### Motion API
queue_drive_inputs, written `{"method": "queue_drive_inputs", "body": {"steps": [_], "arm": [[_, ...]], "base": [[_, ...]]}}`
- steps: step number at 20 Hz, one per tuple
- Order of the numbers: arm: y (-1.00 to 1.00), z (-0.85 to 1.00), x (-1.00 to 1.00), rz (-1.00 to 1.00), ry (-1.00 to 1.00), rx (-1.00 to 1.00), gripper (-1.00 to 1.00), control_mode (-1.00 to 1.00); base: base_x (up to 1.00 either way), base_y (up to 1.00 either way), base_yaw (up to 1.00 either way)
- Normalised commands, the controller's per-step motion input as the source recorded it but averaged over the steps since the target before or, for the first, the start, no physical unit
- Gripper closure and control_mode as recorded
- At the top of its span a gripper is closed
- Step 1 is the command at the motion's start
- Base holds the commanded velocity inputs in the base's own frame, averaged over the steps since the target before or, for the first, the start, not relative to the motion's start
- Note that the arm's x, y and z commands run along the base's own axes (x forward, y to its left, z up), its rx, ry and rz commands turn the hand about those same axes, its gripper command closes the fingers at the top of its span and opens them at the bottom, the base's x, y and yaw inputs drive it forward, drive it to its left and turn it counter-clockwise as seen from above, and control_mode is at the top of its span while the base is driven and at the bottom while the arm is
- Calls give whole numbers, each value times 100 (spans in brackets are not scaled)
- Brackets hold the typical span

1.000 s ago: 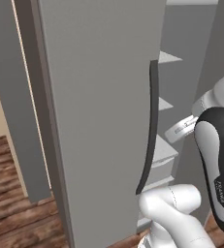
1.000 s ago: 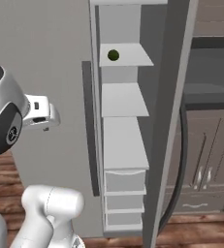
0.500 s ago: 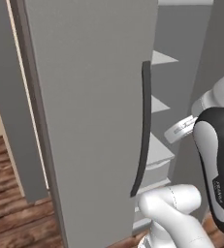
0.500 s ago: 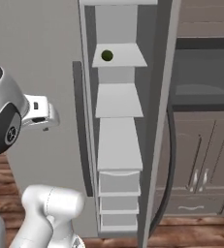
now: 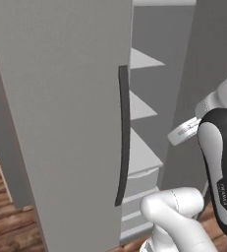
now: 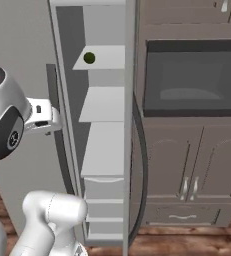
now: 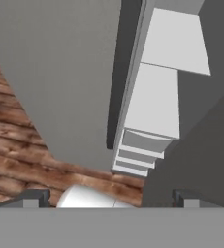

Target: Take the lemon wedge and lime out of the freezer and place them in the tupperware container on the counter. Then put the tupperware containing the vegetables back in the freezer.

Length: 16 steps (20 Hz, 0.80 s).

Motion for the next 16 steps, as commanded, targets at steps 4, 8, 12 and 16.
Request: {"method": "queue_drive_inputs", "body": {"steps": [4, 8, 12, 16], "arm": [[0, 0, 0, 0, 0, 0, -100, 100], [0, 0, 0, 0, 0, 0, -100, 100], [0, 0, 0, 0, 0, 0, -100, 100], [0, 0, 0, 0, 0, 0, -100, 100]], "base": [[23, -39, 9], [22, -5, 2], [15, 0, 0], [0, 0, 0]]}}
